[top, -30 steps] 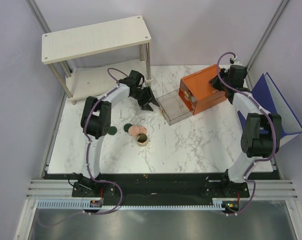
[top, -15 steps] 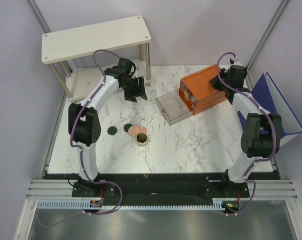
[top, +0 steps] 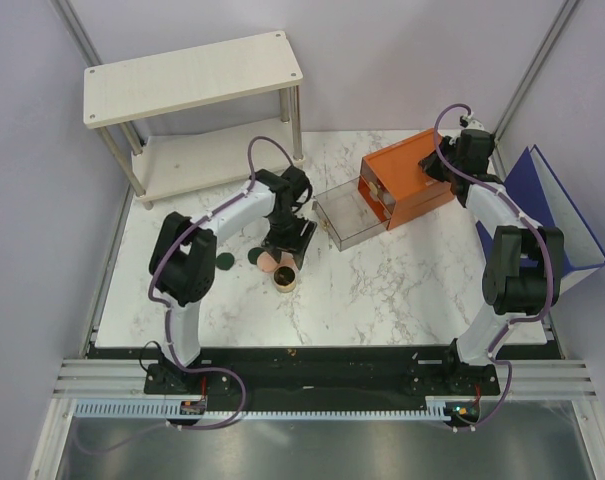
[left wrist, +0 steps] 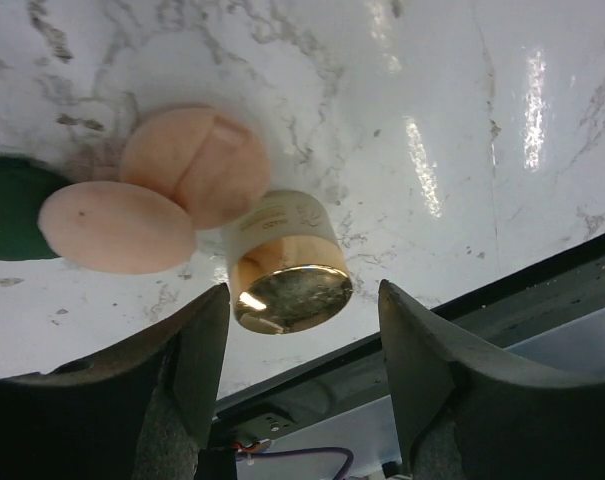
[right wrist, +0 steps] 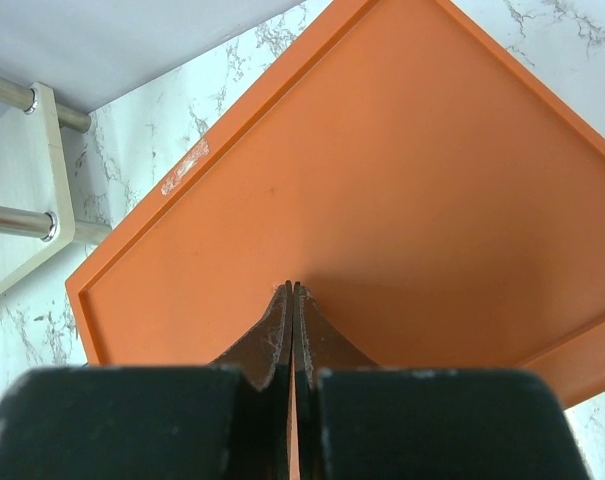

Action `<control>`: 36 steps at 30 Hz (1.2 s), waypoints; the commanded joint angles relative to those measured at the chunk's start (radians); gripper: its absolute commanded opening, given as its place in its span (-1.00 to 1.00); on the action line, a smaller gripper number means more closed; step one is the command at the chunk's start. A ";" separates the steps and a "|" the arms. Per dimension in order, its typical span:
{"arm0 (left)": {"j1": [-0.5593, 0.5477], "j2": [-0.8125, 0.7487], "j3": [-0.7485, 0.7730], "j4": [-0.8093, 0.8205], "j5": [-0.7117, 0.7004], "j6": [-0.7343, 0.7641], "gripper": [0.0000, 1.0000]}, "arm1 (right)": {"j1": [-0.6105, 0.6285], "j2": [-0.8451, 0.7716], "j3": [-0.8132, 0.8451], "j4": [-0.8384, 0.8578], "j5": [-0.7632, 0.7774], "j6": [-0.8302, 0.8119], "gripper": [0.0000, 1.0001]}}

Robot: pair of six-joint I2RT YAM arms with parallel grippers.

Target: Organize the makeup

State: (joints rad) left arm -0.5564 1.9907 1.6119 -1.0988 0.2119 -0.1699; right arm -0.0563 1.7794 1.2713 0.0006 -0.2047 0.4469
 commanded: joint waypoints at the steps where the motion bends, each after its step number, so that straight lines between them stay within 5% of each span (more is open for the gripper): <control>1: -0.043 -0.032 0.005 -0.018 -0.022 0.064 0.36 | 0.004 0.120 -0.098 -0.383 0.067 -0.062 -1.00; 12: -0.086 -0.010 -0.003 -0.045 -0.131 0.049 0.36 | 0.004 0.110 -0.115 -0.390 0.062 -0.073 -1.00; 31: -0.103 0.034 -0.129 0.011 -0.124 0.035 0.38 | 0.004 0.101 -0.125 -0.406 0.053 -0.094 -1.00; 36: -0.103 0.057 -0.132 0.025 -0.105 0.046 0.24 | 0.006 0.101 -0.124 -0.409 0.053 -0.094 -1.00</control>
State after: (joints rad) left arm -0.6567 2.0239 1.4837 -1.1107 0.1093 -0.1513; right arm -0.0559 1.7725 1.2591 0.0139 -0.2047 0.4145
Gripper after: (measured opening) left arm 0.664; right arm 0.007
